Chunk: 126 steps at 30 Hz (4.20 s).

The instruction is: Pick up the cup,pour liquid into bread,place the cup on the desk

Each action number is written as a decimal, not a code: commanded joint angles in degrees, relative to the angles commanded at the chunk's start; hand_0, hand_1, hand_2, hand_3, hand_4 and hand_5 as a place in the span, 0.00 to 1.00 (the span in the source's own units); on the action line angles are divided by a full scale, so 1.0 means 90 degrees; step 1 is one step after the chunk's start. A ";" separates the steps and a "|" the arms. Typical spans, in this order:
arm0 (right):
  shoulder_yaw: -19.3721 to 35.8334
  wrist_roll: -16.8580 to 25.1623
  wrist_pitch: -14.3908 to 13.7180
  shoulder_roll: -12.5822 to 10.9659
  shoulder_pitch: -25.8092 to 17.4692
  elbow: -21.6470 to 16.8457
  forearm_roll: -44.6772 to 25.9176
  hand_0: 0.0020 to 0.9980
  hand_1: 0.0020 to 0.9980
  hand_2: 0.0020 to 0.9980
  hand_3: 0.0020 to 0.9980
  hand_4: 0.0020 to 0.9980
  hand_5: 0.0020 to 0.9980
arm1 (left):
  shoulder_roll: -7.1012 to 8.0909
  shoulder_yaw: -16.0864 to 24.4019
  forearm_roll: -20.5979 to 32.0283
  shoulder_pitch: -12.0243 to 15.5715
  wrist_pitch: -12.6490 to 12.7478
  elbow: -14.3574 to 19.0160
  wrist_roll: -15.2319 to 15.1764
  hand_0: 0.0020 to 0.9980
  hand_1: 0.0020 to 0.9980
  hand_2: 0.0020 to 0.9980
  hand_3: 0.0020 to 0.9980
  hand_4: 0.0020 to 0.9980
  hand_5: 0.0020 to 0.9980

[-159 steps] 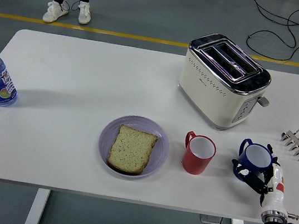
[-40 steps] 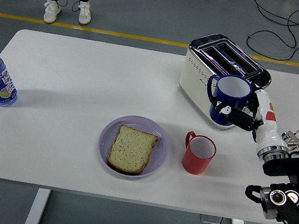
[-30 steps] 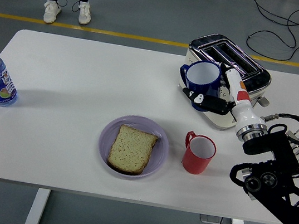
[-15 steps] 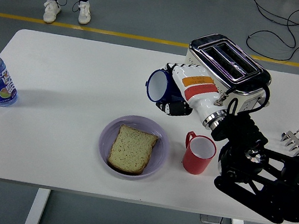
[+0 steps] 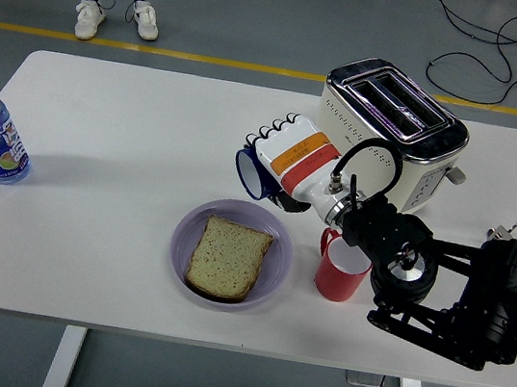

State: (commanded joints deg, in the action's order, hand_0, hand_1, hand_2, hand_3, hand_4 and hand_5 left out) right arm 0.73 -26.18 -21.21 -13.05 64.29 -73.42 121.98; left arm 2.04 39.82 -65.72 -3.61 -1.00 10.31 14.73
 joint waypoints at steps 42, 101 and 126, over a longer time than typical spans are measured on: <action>0.3890 0.0769 0.0027 -0.1376 -0.2405 -0.2441 -0.5741 0.33 0.30 0.49 0.53 0.70 0.00 | 0.0008 0.0312 -0.0408 -0.0135 -0.0038 0.0000 0.0033 0.66 0.70 0.71 0.61 0.34 0.92; 0.8324 0.3430 0.0079 -0.1353 -0.6339 -0.1438 -0.8534 0.37 0.34 0.50 0.54 0.64 0.00 | -0.0049 0.0415 -0.0663 0.0058 -0.0110 0.0000 0.0023 0.66 0.69 0.71 0.61 0.34 0.93; 0.7030 0.6277 -0.0325 -0.0255 -0.6167 0.1192 -0.7796 0.37 0.33 0.49 0.53 0.63 0.00 | -0.0081 0.0252 -0.0481 0.0005 -0.0095 0.0000 0.0005 0.66 0.69 0.71 0.60 0.34 0.93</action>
State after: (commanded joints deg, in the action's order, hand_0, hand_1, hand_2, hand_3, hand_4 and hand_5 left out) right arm 64.00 30.32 -24.14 -15.34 8.79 -62.69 51.81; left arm 1.31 42.09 -70.05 -3.56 -1.85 10.31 14.77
